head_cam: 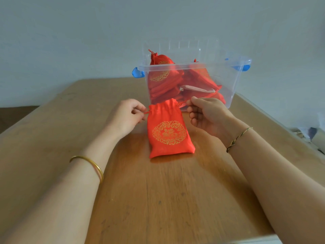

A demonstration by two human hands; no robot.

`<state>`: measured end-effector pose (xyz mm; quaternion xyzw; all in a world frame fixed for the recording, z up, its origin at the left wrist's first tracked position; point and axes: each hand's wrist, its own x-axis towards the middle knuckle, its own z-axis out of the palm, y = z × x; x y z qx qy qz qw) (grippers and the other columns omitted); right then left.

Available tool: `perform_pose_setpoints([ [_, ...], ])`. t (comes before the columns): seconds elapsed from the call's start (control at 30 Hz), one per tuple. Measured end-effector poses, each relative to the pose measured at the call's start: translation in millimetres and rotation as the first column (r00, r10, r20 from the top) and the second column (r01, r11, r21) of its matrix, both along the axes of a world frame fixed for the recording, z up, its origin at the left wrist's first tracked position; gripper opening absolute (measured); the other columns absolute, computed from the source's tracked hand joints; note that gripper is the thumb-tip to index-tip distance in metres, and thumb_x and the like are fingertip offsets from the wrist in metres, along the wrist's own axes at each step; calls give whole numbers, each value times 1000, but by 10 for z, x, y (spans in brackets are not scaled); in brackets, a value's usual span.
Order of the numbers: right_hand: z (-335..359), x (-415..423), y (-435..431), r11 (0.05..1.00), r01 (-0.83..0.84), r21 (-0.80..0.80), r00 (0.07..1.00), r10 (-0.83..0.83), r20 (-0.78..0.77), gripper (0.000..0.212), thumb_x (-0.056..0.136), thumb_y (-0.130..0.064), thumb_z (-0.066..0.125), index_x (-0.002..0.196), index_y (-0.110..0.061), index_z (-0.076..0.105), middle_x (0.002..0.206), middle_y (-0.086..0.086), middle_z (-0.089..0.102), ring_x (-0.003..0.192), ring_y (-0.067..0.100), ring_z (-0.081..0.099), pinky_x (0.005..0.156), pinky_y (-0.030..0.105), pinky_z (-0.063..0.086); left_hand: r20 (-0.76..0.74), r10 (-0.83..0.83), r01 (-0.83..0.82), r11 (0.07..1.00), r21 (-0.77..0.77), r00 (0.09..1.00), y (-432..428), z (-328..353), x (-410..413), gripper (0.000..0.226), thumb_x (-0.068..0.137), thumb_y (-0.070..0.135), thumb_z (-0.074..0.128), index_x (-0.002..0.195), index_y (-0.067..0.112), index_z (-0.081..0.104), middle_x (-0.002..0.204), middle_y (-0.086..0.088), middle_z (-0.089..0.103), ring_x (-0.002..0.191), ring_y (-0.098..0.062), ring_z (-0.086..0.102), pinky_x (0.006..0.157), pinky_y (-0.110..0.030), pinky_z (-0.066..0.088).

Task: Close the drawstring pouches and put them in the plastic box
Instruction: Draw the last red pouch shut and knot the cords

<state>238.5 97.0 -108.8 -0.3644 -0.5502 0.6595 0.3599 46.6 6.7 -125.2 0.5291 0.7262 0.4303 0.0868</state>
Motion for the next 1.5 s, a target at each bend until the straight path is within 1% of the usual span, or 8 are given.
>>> perform_pose_setpoints([
  [0.17,-31,18,12,941,130,312,958,-200,206,34,95,-25,47,65,-14,57,55,-1,51,39,6,42,42,18,34,-192,153,-148,988,37,970,-44,19,3,9,84,11,62,81,16,69,75,3,63,67,-8,53,58,-14,36],
  [0.37,-28,54,122,944,29,-329,987,-78,-138,36,95,-29,49,63,-14,56,39,-7,46,30,3,39,31,11,29,-226,243,-239,970,42,943,-52,24,-30,20,91,21,53,80,9,64,79,-1,60,75,-20,52,64,-28,32],
  [0.53,-48,156,282,779,33,-626,829,-371,-418,33,96,-16,44,64,-12,50,32,-6,42,23,1,37,26,11,26,-71,319,-320,948,4,945,-40,54,-106,22,92,17,44,75,12,58,74,-3,54,75,-23,47,66,-29,33],
  [0.73,105,134,163,946,292,-142,910,-320,-263,30,93,-16,45,65,-12,54,40,-6,46,31,4,38,32,13,31,783,-136,-121,958,260,607,-89,337,140,28,89,15,39,61,19,37,86,-4,69,78,-14,64,64,-25,44],
  [0.83,419,82,-8,960,237,150,952,-199,-231,35,95,-21,46,63,-13,56,39,-8,48,32,6,38,33,15,30,785,-362,16,912,410,503,-61,598,246,29,94,18,36,65,20,38,85,-3,73,85,-15,68,71,-24,48],
  [1.03,1005,-89,-161,892,72,446,997,-47,-66,36,93,-22,48,60,-12,59,43,-4,47,34,8,36,39,16,27,610,-353,210,932,295,710,87,937,507,19,94,9,45,82,11,58,69,-3,62,52,-10,58,58,-23,50],
  [1.27,1161,-117,-52,817,-30,576,999,-1,53,37,94,-23,48,61,-12,61,49,-1,49,36,9,36,40,18,30,432,-409,381,912,154,804,156,1105,520,30,82,8,60,105,-11,60,61,-6,44,51,-11,41,50,-19,39],
  [1.5,1113,-176,149,811,-54,583,986,-50,160,41,97,-37,38,71,-14,58,60,1,51,41,11,40,43,19,31,449,-424,360,905,225,786,292,1100,551,10,86,10,57,83,0,60,52,1,47,44,-8,39,47,-19,34],
])
